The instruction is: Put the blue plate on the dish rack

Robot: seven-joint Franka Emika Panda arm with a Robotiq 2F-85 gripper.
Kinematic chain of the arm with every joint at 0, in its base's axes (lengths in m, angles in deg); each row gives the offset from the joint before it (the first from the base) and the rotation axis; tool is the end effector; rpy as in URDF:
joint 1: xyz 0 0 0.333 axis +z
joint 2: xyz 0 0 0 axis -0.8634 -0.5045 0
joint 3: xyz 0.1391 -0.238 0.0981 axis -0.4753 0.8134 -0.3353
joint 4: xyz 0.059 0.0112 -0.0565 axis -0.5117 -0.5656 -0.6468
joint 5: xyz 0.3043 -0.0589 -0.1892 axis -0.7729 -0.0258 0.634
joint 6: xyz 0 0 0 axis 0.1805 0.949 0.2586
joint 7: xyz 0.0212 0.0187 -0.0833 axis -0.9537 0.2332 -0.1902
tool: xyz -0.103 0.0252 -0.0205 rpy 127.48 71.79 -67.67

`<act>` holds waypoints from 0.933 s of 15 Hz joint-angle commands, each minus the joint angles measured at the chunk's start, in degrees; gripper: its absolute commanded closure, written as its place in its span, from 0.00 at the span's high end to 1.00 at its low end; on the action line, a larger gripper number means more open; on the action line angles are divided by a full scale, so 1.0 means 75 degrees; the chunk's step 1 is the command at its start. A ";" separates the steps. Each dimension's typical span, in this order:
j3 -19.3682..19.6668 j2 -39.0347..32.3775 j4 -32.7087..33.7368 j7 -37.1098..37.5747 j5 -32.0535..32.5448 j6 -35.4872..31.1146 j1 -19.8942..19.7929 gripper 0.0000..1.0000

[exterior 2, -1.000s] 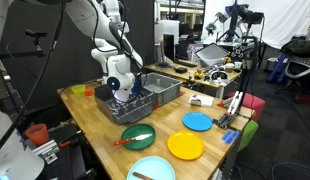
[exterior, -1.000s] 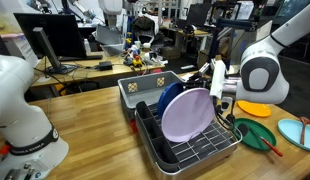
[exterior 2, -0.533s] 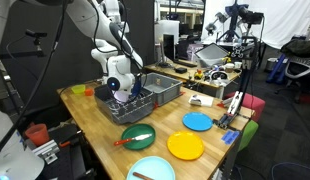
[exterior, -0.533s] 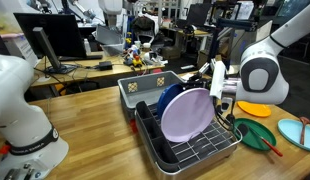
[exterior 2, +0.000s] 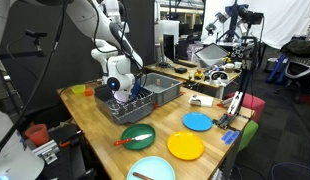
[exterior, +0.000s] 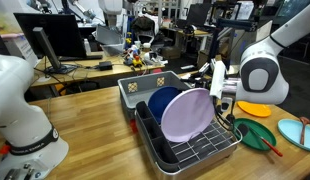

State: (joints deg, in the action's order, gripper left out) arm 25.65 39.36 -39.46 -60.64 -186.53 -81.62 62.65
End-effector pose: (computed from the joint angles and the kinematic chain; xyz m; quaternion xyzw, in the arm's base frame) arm 0.4981 0.2017 0.1626 -0.5116 0.6049 0.0348 0.6092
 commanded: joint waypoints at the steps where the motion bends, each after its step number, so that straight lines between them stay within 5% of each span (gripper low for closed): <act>1: 0.0000 0.0000 0.0000 0.0000 0.0000 0.0000 0.0000 0.53; 7: 0.0000 0.0000 0.0000 0.0000 0.0000 0.0000 0.0000 0.53; 8: 0.0000 0.0000 0.0000 0.0000 0.0000 0.0000 0.0000 0.78; 9: 0.0011 0.0116 -0.0097 -0.0063 0.0016 0.0021 -0.0013 0.79; 10: 0.0837 0.0362 -0.0239 0.0257 0.0013 0.0288 0.0779 0.86; 12: 0.1078 0.0587 -0.0456 0.0225 0.0113 0.0505 0.0927 0.99; 14: 0.1291 0.0915 -0.0748 0.0292 0.0296 0.0613 0.1080 1.00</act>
State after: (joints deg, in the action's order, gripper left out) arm 32.04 41.83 -40.80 -60.44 -186.23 -79.19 68.10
